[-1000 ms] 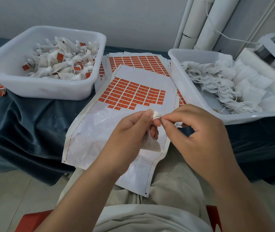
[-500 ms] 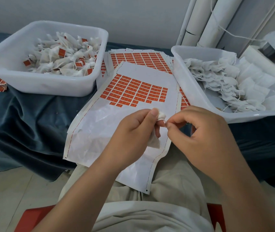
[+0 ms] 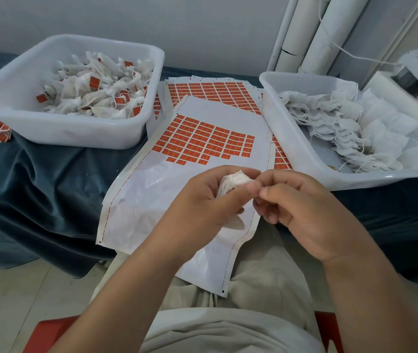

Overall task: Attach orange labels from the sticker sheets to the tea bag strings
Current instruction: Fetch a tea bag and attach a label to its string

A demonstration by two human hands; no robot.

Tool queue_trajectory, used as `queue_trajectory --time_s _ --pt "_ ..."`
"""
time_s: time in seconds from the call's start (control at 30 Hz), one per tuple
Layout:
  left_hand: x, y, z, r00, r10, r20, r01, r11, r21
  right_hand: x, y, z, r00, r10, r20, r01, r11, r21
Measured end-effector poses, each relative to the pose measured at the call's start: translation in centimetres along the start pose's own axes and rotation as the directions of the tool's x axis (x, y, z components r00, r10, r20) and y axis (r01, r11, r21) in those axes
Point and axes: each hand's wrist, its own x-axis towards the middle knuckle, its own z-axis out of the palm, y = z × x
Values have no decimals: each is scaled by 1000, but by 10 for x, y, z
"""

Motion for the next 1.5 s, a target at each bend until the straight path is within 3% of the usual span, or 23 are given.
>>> queue_trajectory --time_s 0.1,0.23,0.4,0.6,0.77,0.83,0.93,1.03,1.17,1.27,1.33,1.4,1.5 --pt "2 -4 0 994 12 -105 -7 998 54 -1 1 1 1000 -11 18 12 1000 -23" --pt "3 -3 3 991 57 -123 -44 994 103 -1 2 1 999 -8 39 10 998 -55" --pt "6 1 -5 980 -21 -196 22 1000 2 3 0 -3 987 41 157 -86 952 295" --pt "6 -3 -1 991 42 -124 -35 997 65 7 0 8 989 31 144 -124 699 704" --pt "6 -15 6 982 112 -152 -79 975 207 9 4 13 986 81 147 -168 482 860" --pt "6 -19 9 975 133 -180 -85 964 253 10 4 13 978 82 190 -207 445 871" --pt "9 -23 10 964 138 -226 -73 959 273 10 6 5 962 99 253 -270 441 856" --pt "11 -27 11 978 57 -203 -11 975 222 11 7 1 963 134 233 -269 455 849" --pt "12 -30 12 992 -20 -125 51 967 250 13 9 2 984 160 82 -165 623 765" --pt "13 -32 13 999 8 -41 4 961 277 16 15 9 989 87 -117 1 800 600" --pt "17 -38 8 997 60 -57 -37 939 343 18 17 11 990 24 -139 65 794 604" --pt "25 -48 -9 983 115 -144 -23 853 521 20 19 9 990 -1 -139 94 742 664" --pt "39 -65 -49 926 193 -325 149 604 783 25 27 0 976 55 -211 96 758 645"
